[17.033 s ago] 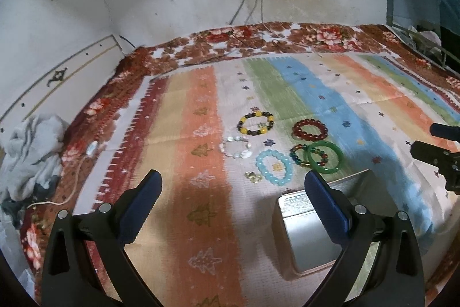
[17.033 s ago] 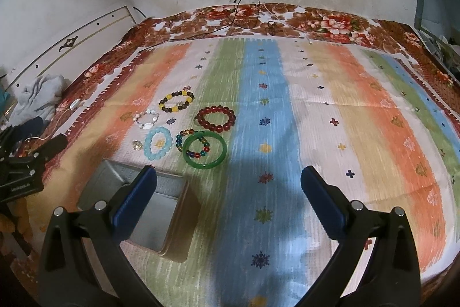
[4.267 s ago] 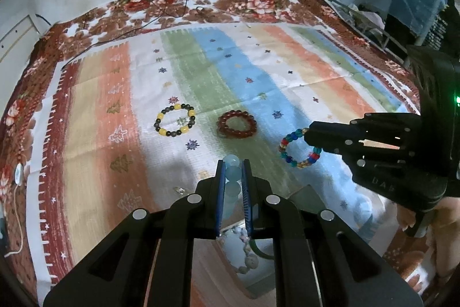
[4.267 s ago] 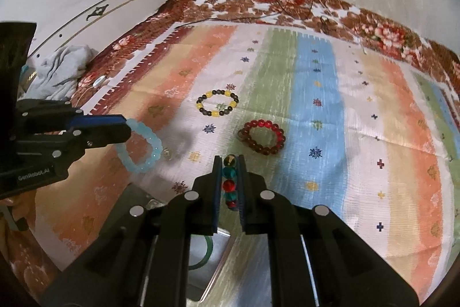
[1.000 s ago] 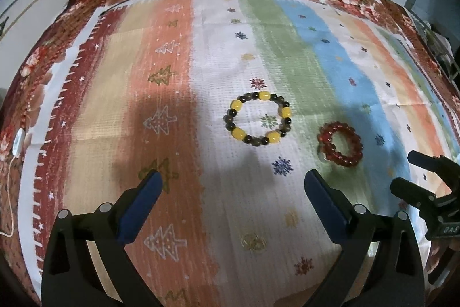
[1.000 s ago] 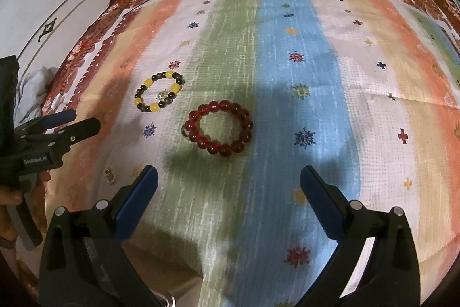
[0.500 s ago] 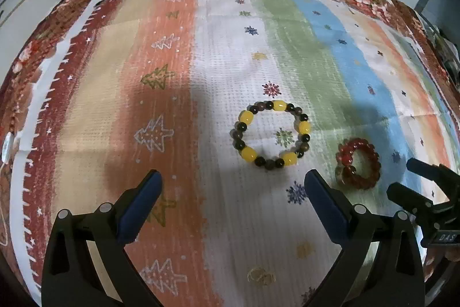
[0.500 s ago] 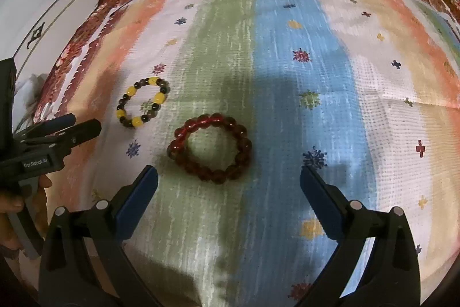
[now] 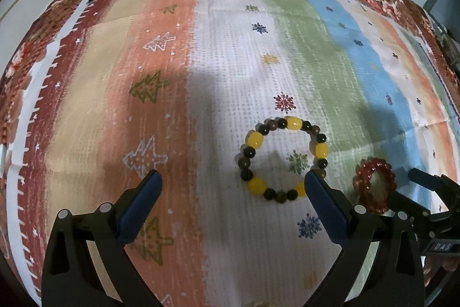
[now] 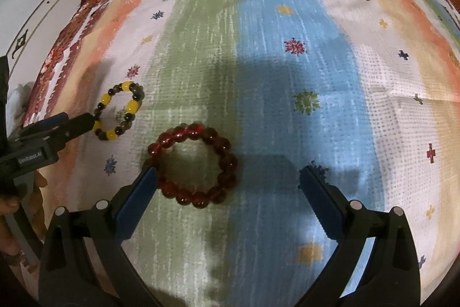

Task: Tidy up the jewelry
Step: 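Grasp the yellow-black bracelet with the left tool while the right tool grasps the red bracelet, then carry both bracelets over the silver tin and open both tools to drop them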

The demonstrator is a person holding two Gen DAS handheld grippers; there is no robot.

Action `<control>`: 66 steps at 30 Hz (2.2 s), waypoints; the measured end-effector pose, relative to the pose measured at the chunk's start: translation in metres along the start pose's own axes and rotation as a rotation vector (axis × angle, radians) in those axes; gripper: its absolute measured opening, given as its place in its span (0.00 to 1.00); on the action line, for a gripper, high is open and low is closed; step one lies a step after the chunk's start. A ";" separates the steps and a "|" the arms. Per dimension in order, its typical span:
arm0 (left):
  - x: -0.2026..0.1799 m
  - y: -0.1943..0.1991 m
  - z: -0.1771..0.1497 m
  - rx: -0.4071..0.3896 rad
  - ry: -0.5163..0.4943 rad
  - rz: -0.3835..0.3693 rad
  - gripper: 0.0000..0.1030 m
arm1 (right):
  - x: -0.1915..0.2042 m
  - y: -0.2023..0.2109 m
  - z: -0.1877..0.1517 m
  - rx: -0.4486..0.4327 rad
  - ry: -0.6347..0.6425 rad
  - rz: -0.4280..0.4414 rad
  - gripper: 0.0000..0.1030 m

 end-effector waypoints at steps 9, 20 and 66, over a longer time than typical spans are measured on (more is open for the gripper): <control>-0.003 -0.026 0.000 0.051 -0.030 0.021 0.94 | 0.001 -0.014 0.001 0.011 0.034 -0.029 0.96; -0.005 -0.033 -0.003 0.053 -0.073 0.050 0.95 | 0.002 -0.022 0.000 0.024 0.050 -0.069 0.96; -0.007 0.016 0.001 -0.026 -0.099 -0.004 0.09 | 0.029 0.032 0.006 -0.094 0.156 0.004 0.15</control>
Point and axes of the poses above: each gripper's, at about its wrist camera, not at the fingertips, and y roughly against the way its jaws point, x to its left, z to its top, the point moved 4 cm from there along -y, roughly the way its jaws point, and after that the axes turned 10 degrees about -x, right-handed, at the moved point
